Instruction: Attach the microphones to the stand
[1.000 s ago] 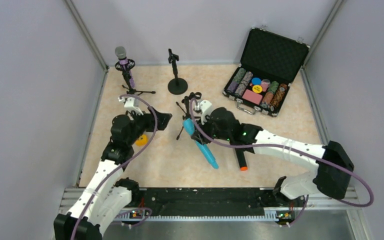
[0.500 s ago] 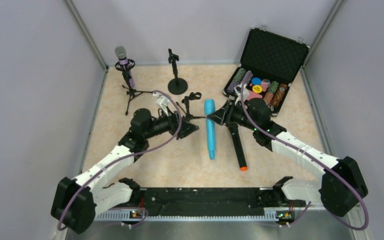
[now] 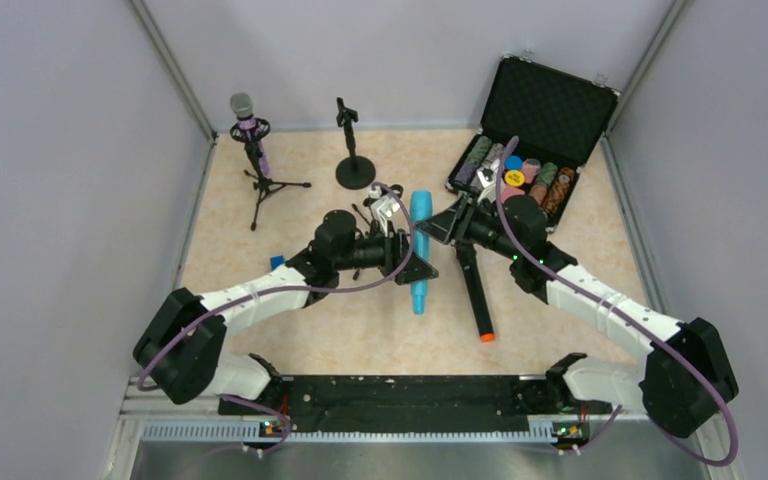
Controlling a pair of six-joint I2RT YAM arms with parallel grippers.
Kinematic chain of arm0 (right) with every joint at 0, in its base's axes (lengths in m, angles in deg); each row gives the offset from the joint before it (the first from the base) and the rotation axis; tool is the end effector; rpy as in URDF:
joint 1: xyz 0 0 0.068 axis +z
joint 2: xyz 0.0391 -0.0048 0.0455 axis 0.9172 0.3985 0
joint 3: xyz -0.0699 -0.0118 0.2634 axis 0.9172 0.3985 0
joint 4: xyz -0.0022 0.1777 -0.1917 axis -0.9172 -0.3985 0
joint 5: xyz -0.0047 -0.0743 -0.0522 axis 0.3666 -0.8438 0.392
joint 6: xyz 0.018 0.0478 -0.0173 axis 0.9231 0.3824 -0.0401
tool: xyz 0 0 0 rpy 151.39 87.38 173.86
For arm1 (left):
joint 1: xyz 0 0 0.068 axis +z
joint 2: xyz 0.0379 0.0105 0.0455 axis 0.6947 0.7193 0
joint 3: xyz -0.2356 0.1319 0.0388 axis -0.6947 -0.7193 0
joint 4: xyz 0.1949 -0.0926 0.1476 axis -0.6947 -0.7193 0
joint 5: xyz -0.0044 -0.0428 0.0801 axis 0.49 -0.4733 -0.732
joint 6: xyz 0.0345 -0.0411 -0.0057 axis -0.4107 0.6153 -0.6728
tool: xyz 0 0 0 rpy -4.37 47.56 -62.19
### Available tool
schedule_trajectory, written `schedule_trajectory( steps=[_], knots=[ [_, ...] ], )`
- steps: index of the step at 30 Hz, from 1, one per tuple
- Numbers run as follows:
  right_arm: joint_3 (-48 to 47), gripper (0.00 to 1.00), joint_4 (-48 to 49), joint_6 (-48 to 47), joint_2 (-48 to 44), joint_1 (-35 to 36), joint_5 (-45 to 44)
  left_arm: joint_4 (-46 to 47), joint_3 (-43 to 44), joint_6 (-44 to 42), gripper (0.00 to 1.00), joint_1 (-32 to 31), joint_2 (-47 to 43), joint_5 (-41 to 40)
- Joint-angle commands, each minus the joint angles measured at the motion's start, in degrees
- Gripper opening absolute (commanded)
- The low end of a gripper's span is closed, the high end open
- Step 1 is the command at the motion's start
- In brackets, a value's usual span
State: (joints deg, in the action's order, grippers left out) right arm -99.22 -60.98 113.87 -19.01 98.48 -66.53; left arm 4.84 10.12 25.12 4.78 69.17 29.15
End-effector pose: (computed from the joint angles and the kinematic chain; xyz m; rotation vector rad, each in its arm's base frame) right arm 0.2225 0.1539 0.2853 -0.0251 1.9279 1.3050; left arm 0.2148 -0.2037 0.2519 0.5773 1.9176 -1.5035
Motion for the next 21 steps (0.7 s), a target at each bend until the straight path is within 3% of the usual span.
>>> schedule_trajectory(
  steps=[1, 3, 7, 10, 15, 17, 19, 21],
  knots=[
    [0.13, 0.0, 4.01, 1.77, -2.68, -0.96, -0.42, 3.46, 2.4, 0.79, 0.65, -0.33, 0.89, 1.59],
    [0.21, 0.0, 4.33, 1.92, -2.64, -1.02, -0.5, 3.11, 2.37, 0.47, 0.51, -0.33, 0.97, 2.38],
    [0.21, 0.0, 4.27, 1.61, -2.34, -1.26, -0.21, -0.14, 2.63, -1.0, 0.02, -0.33, 1.0, 1.54],
    [0.22, 0.13, 3.12, 0.75, -2.11, -2.12, 0.99, -1.18, 2.54, -1.53, 0.0, -0.33, 0.51, 0.01],
    [1.36, 0.68, 2.41, 0.34, -2.58, -4.64, 5.07, -2.95, 3.34, -2.43, 0.0, -0.33, 0.01, -2.11],
    [2.02, 0.86, 2.15, 0.21, -3.27, -5.4, 5.71, -3.48, 3.86, -2.67, 0.0, -0.33, -0.11, -2.02],
    [2.64, 0.97, 2.15, -0.82, -4.33, -5.95, 6.11, -4.03, 4.29, -2.71, 0.0, -0.33, -0.24, -1.78],
    [2.62, 0.99, 2.71, -2.13, -4.66, -7.14, 7.73, -4.0, 4.26, -2.6, 0.0, -0.33, -0.62, -1.52]
  ],
)
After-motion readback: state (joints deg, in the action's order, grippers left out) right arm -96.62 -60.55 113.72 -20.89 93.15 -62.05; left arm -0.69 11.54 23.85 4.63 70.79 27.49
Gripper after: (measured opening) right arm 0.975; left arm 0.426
